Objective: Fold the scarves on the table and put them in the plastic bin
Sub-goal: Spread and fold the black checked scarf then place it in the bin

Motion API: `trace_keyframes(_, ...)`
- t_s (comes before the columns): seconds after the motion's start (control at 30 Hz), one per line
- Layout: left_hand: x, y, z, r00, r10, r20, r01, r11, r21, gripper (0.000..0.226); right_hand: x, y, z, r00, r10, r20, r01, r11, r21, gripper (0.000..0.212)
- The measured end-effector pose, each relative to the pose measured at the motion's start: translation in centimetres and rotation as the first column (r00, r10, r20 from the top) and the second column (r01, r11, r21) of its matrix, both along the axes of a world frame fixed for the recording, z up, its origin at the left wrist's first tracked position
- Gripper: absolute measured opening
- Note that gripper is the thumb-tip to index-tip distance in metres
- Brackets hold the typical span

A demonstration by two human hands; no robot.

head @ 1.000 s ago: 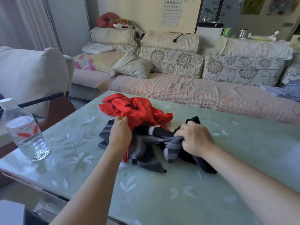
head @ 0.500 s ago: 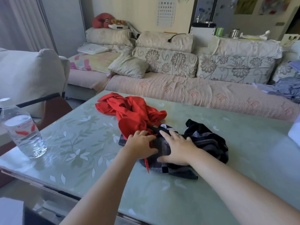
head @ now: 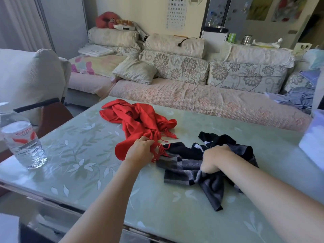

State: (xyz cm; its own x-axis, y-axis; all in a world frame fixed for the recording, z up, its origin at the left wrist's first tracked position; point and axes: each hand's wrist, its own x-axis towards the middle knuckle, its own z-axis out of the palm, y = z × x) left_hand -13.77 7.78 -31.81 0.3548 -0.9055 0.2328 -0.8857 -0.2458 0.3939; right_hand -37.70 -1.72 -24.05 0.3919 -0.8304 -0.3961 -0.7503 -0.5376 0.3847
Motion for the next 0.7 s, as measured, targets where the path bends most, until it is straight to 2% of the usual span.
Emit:
trace_keyframes(0.1, -0.5, -0.1, 0.8, 0.981, 0.024, 0.193, -0.041, 0.996, 0.085, 0.050, 1.7, 0.4, 1.0, 0.952, 0.057, 0.299, -0.059, 0.998, -0.001, 0.048)
trace_keyframes(0.17, -0.3, 0.0, 1.3, 0.970, 0.060, 0.235, -0.102, 0.980, 0.171, 0.062, 3.1, -0.3, 1.3, 0.899, 0.110, 0.425, -0.108, 0.994, -0.030, 0.044)
trace_keyframes(0.27, 0.8, -0.5, 1.1, 0.980, 0.135, 0.146, -0.182, 0.904, 0.386, 0.090, 5.1, -1.6, 0.5, 0.814, 0.083, 0.575, -0.129, 0.991, 0.039, 0.054)
trace_keyframes(0.33, 1.9, -1.6, 0.9, 0.987, 0.158, 0.022, -0.151, 0.877, 0.457, 0.100, 6.4, -2.8, -0.9, 0.736, 0.009, 0.677, -0.121, 0.986, 0.118, 0.062)
trace_keyframes(0.37, 2.4, -2.3, 0.8, 0.990, 0.140, -0.017, -0.118, 0.887, 0.446, 0.102, 7.3, -3.5, -1.6, 0.708, -0.016, 0.706, -0.121, 0.982, 0.144, 0.067)
trace_keyframes(0.43, 3.4, -3.7, 0.6, 0.997, 0.072, 0.009, -0.070, 0.917, 0.394, 0.105, 9.4, -5.2, -2.9, 0.694, -0.019, 0.720, -0.129, 0.980, 0.150, 0.079)
trace_keyframes(0.53, 5.6, -6.2, -0.2, 0.988, 0.031, 0.149, -0.082, 0.936, 0.344, 0.108, 13.0, -8.1, -5.0, 0.736, 0.002, 0.677, -0.133, 0.981, 0.142, 0.106)
trace_keyframes(0.6, 7.9, -8.2, -0.5, 0.969, 0.033, 0.244, -0.106, 0.951, 0.290, 0.109, 15.9, -10.2, -6.6, 0.755, -0.046, 0.654, -0.122, 0.970, 0.210, 0.119)
trace_keyframes(0.67, 10.6, -10.2, -0.4, 0.954, 0.041, 0.297, -0.120, 0.961, 0.251, 0.109, 18.9, -11.8, -8.0, 0.713, -0.081, 0.696, -0.130, 0.961, 0.245, 0.115)
trace_keyframes(0.7, 12.0, -11.0, -0.4, 0.947, 0.042, 0.319, -0.123, 0.963, 0.238, 0.108, 20.5, -12.3, -8.7, 0.666, -0.066, 0.743, -0.156, 0.962, 0.225, 0.101)
